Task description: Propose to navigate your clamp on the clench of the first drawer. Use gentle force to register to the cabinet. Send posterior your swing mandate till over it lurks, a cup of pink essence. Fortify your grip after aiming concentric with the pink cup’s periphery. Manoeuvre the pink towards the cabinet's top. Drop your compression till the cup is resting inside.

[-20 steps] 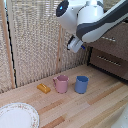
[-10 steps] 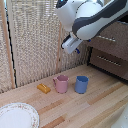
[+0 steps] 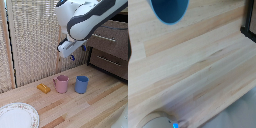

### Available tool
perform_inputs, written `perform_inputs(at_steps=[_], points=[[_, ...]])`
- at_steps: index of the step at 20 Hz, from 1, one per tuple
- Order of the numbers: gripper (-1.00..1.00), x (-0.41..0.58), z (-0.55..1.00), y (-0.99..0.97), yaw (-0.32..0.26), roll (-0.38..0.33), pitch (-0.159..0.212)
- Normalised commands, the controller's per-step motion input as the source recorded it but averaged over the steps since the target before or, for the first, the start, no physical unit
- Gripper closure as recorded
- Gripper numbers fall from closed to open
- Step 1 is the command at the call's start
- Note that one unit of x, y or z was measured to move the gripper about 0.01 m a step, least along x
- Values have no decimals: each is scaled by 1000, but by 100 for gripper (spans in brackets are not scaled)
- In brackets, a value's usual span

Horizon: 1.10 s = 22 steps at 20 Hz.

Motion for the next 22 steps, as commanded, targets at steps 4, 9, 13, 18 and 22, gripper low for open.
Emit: perform_inputs(at_steps=[4, 9, 13, 18, 22], points=[[-100, 428, 121, -279, -50, 277, 233], [-100, 294, -49, -258, -28, 284, 121], [-100, 274, -256, -41, -153, 217, -14], [-100, 79, -311, 0, -319, 180, -62], [-100, 0, -280, 3, -335, 162, -76]])
